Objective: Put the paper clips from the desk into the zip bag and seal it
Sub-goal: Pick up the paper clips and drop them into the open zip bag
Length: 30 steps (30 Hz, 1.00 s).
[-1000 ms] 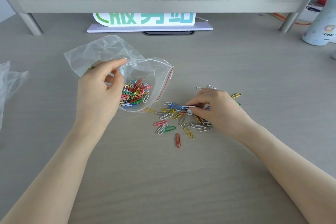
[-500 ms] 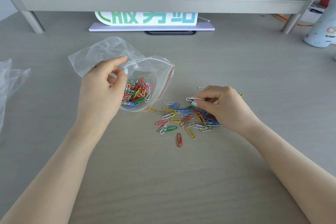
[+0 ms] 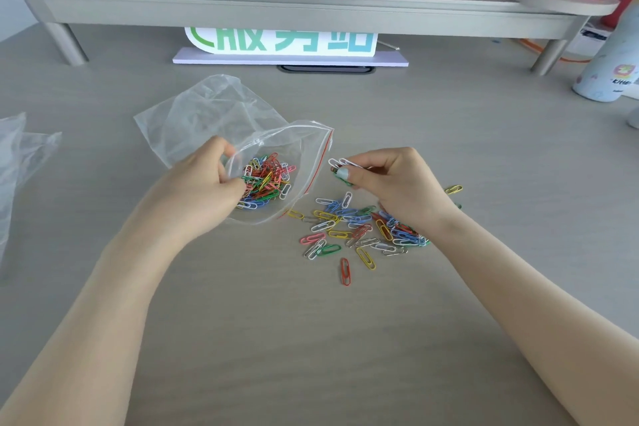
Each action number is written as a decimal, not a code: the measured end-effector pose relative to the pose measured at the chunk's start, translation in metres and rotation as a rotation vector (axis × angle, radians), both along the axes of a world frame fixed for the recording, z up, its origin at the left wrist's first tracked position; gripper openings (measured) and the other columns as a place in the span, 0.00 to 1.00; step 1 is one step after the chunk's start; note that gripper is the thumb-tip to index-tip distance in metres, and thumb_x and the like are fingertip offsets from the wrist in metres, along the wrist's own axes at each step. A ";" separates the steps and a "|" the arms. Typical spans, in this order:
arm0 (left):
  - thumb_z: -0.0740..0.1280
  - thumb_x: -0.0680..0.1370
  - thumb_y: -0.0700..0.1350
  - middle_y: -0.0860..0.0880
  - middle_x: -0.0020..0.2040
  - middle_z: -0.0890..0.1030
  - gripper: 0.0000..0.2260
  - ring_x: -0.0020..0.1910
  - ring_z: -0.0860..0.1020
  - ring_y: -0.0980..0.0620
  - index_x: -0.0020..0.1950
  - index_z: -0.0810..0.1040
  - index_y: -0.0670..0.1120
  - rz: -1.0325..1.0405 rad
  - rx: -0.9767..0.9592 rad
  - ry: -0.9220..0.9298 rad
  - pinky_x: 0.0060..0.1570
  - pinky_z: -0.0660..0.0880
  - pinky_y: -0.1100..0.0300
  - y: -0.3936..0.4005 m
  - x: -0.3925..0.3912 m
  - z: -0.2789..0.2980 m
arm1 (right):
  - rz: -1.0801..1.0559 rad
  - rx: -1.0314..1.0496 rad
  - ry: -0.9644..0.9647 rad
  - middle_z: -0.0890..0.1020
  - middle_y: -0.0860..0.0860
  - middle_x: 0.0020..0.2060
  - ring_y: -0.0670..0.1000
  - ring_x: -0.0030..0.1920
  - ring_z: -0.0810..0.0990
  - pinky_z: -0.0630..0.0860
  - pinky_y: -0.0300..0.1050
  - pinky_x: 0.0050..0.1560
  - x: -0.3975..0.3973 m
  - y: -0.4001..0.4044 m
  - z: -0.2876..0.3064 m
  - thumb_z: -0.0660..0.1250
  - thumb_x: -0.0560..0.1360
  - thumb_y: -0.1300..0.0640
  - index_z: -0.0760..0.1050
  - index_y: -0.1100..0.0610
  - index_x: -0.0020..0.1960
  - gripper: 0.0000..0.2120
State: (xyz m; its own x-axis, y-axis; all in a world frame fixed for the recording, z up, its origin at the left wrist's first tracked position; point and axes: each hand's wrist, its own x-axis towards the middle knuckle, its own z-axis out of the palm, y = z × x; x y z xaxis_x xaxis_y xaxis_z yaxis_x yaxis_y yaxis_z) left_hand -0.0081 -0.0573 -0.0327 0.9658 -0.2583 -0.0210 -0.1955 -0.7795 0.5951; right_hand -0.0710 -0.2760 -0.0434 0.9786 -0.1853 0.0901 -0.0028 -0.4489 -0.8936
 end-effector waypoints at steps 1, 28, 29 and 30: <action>0.58 0.74 0.41 0.49 0.35 0.72 0.10 0.34 0.72 0.48 0.54 0.69 0.51 0.007 -0.003 -0.062 0.32 0.64 0.56 0.000 0.001 -0.001 | 0.024 -0.008 -0.012 0.75 0.50 0.31 0.43 0.25 0.64 0.61 0.33 0.27 0.004 0.006 0.003 0.69 0.72 0.54 0.82 0.48 0.41 0.03; 0.63 0.77 0.50 0.50 0.36 0.70 0.13 0.36 0.71 0.51 0.61 0.73 0.53 0.081 -0.356 -0.319 0.37 0.69 0.61 -0.013 0.000 -0.004 | 0.038 -0.321 -0.098 0.79 0.53 0.39 0.52 0.39 0.74 0.67 0.41 0.36 0.078 0.038 -0.007 0.60 0.76 0.61 0.78 0.60 0.46 0.09; 0.63 0.76 0.49 0.50 0.38 0.70 0.14 0.37 0.72 0.52 0.62 0.73 0.54 0.067 -0.348 -0.324 0.36 0.67 0.64 -0.015 -0.001 -0.005 | 0.048 -0.317 -0.098 0.79 0.52 0.40 0.51 0.39 0.74 0.66 0.38 0.36 0.075 0.034 -0.007 0.59 0.77 0.60 0.78 0.58 0.48 0.09; 0.63 0.76 0.48 0.51 0.40 0.70 0.15 0.37 0.72 0.53 0.63 0.72 0.54 0.049 -0.340 -0.324 0.36 0.66 0.65 -0.017 -0.002 -0.006 | 0.057 -0.314 -0.101 0.79 0.51 0.41 0.51 0.40 0.74 0.67 0.36 0.36 0.071 0.029 -0.006 0.58 0.77 0.61 0.78 0.57 0.49 0.10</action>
State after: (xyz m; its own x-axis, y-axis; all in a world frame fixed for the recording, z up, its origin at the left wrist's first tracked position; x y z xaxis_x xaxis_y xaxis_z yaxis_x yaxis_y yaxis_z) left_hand -0.0102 -0.0740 -0.0384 0.9199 -0.1521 0.3614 -0.3811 -0.5639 0.7327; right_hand 0.0003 -0.2474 -0.0491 0.9698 -0.0783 0.2310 0.1117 -0.6996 -0.7058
